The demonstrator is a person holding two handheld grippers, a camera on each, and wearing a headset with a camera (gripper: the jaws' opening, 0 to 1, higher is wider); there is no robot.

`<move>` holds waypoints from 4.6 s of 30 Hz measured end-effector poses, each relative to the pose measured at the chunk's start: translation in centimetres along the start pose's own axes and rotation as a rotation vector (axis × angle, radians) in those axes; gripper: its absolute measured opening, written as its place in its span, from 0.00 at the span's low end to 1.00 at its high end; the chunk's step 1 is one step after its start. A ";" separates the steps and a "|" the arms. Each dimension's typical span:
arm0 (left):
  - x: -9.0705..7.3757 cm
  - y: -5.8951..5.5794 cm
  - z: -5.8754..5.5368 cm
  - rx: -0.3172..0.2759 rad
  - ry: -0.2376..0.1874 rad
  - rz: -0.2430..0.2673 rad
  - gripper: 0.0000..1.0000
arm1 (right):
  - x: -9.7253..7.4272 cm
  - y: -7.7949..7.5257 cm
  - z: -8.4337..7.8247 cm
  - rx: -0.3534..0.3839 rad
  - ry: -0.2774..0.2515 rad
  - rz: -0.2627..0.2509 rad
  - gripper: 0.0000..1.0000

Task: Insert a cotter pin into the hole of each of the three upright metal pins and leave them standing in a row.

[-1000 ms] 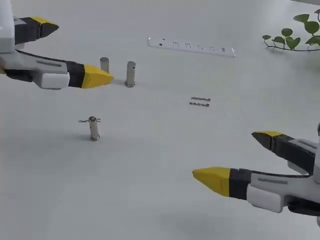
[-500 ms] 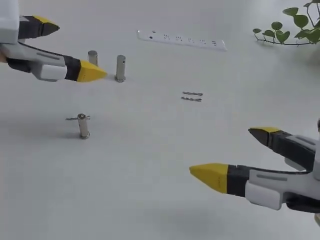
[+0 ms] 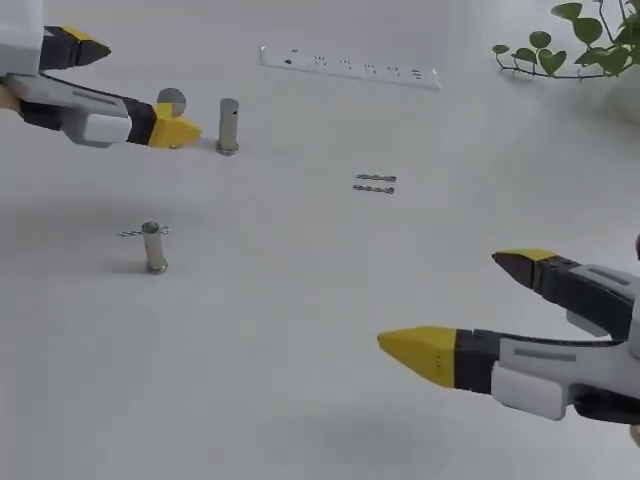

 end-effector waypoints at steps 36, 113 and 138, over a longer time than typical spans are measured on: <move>4.1 2.2 -1.3 0.032 0.090 -0.011 0.51 | 0.1 0.4 -0.1 -0.004 0.023 -0.013 0.92; 6.6 2.8 -1.6 -0.026 0.058 -0.026 0.09 | 0.5 2.1 0.9 0.071 0.004 0.014 0.91; 0.8 1.0 0.6 -0.096 0.042 -0.037 0.09 | 1.4 2.2 0.4 0.065 0.022 0.017 0.91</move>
Point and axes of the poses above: the centre of the closed fingertips' face, and the gripper's own axes: x roughly forward along the fingers, y roughly to its left, z roughly out of its top, the point moved 4 cm from there along -x, roughly backward along the fingers, and after that the axes turned 8 degrees about y, right-handed, at the moved point
